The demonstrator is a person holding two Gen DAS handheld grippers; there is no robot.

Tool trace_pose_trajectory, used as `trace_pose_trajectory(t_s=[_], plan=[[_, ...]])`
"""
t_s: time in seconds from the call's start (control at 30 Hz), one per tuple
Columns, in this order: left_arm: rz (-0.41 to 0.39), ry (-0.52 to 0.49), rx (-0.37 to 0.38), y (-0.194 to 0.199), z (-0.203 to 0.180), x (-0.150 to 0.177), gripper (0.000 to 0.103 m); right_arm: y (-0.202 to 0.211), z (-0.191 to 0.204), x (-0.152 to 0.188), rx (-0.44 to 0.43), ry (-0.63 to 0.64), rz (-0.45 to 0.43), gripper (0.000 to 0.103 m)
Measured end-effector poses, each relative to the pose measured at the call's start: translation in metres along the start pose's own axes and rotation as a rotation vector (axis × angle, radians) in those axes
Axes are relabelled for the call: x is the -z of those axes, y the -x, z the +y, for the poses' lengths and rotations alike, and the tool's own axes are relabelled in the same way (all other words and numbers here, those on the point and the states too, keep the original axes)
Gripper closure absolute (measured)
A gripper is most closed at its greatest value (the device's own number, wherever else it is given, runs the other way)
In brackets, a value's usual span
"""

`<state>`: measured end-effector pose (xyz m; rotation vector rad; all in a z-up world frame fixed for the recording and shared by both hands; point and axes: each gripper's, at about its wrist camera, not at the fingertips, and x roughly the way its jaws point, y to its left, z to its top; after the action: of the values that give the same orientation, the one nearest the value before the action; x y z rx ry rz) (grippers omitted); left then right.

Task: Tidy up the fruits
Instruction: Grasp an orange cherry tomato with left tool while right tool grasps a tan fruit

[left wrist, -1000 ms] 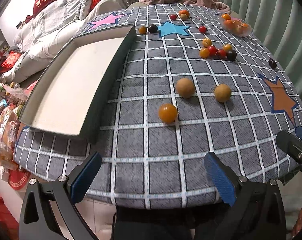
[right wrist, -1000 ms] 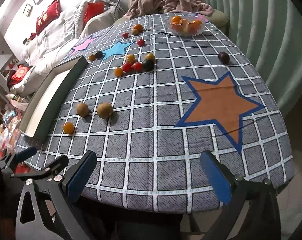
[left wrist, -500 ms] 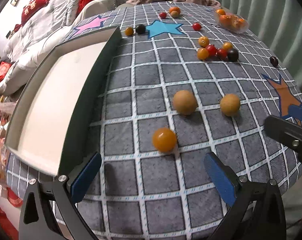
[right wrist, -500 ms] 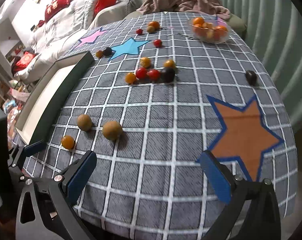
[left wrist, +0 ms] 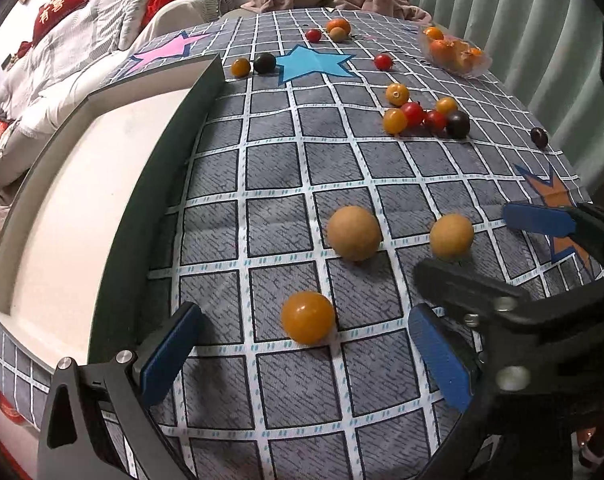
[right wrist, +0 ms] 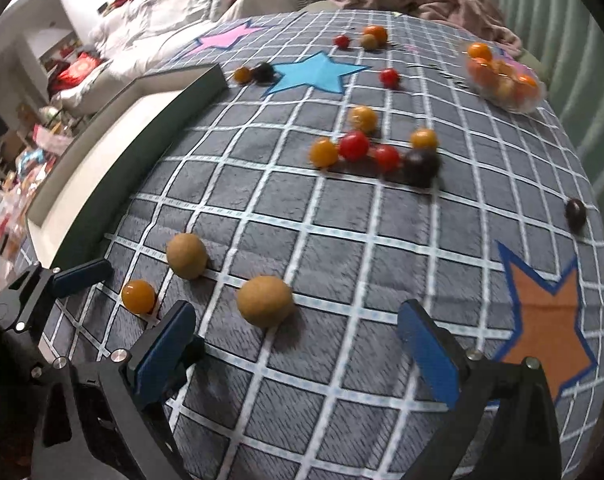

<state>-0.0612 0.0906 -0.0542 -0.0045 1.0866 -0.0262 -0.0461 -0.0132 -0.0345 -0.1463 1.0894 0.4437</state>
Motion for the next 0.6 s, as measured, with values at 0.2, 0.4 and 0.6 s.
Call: trace_pose_trajectory(t_s=[0.2,0.4,0.6], plan=[[-0.002,0.006,-0.005,0.001,0.0,0.0,0.0,0.002,0.016,-0.002,0.031,0.081,-0.005,0.061],[-0.037,-0.002,0.006,0.012,-0.004,0.004,0.043,0.007,0.004,0.004,-0.016,0.032,-0.019,0.072],[-0.04,0.032,0.031,0.018,0.003,0.004,0.08,0.018,-0.006,0.011,-0.053,-0.015,-0.036,0.072]])
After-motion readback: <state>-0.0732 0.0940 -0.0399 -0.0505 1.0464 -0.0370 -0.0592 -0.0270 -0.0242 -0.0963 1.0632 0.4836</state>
